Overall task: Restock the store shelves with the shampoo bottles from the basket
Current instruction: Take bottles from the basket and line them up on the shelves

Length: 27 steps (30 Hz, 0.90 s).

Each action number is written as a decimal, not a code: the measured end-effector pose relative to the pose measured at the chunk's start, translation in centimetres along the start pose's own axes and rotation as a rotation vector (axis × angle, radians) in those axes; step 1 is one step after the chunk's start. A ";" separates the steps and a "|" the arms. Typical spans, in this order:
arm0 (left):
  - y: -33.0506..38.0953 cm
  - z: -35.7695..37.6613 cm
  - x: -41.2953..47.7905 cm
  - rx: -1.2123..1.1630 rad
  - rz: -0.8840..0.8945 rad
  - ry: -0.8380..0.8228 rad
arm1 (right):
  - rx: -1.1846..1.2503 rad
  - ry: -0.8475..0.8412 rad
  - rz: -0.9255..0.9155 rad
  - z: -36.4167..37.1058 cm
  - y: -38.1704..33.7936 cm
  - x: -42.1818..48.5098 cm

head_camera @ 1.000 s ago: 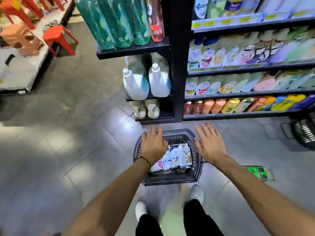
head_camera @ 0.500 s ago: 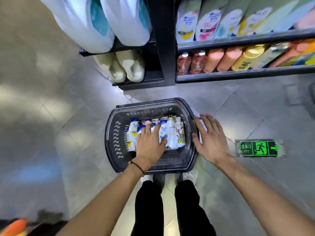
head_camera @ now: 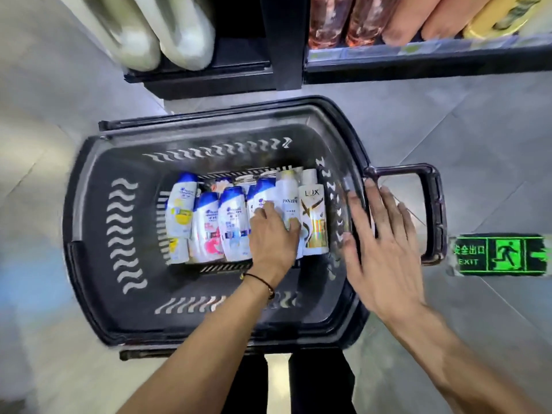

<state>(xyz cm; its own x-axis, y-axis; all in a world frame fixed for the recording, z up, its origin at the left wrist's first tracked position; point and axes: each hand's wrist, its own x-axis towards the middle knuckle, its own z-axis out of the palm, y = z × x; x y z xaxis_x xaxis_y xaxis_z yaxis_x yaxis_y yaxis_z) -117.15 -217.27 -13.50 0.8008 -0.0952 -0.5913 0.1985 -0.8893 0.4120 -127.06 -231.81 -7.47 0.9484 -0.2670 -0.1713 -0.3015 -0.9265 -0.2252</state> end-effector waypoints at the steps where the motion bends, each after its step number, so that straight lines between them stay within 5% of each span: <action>1: 0.0 0.6 0.3 -0.012 -0.023 0.017 | 0.012 0.004 -0.003 0.3 0.1 -0.1; 11: 0.4 2.5 1.7 -0.076 -0.190 0.060 | -0.004 0.022 0.020 0.9 -0.2 -0.1; 22: -3.2 -2.5 -0.9 -0.231 -0.097 0.081 | -0.043 0.037 -0.049 -0.9 -3.3 0.3; 27: -7.3 -6.7 -0.5 -0.365 -0.029 0.057 | -0.033 -0.280 0.031 0.6 -7.7 2.1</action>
<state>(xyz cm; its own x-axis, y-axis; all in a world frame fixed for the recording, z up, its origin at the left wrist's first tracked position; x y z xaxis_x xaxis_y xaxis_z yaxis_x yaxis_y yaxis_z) -115.22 -207.71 -11.54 0.8202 -0.0382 -0.5708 0.4015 -0.6723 0.6220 -122.81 -225.11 -6.73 0.8733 -0.2156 -0.4368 -0.3217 -0.9286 -0.1848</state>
